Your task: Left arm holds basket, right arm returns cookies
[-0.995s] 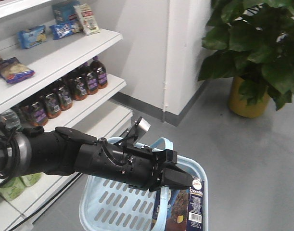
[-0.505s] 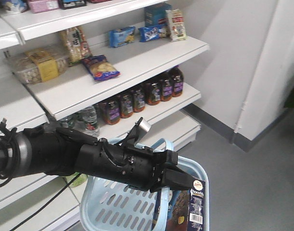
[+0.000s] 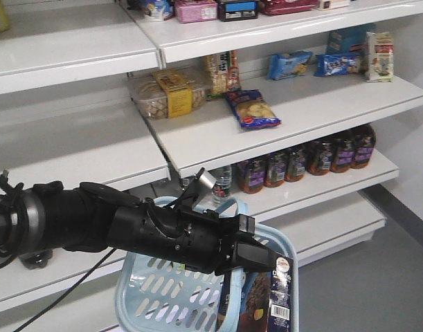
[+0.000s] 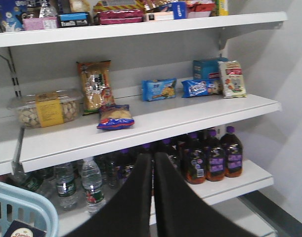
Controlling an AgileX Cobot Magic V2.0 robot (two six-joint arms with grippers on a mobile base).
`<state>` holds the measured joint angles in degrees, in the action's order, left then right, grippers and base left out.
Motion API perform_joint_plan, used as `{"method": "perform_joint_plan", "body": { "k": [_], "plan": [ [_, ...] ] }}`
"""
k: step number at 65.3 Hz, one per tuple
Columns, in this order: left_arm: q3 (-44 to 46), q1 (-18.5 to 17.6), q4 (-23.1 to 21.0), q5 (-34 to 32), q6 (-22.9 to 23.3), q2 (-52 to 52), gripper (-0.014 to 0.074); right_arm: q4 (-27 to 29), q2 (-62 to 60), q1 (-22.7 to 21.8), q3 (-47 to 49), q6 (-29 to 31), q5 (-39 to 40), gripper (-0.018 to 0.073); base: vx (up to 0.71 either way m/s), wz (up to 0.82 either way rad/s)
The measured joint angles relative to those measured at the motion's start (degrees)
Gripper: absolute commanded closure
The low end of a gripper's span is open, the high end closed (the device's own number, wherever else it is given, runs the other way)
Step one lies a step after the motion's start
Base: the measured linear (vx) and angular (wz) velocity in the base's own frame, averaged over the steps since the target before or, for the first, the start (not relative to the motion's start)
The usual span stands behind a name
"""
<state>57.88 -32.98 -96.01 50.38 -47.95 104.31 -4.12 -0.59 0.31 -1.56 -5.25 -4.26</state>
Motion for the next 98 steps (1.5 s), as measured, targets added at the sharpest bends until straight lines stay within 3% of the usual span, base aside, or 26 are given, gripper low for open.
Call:
{"method": "perform_joint_plan", "body": {
  "k": [49,98],
  "plan": [
    [0.0,0.0,0.0,0.0,0.0,0.0,0.0603,0.0,0.0,0.0,0.0,0.0,0.0,0.0567,0.1,0.48],
    [0.0,0.0,0.0,0.0,0.0,0.0,0.0603,0.0,0.0,0.0,0.0,0.0,0.0,0.0567,0.09,0.08]
  ]
}}
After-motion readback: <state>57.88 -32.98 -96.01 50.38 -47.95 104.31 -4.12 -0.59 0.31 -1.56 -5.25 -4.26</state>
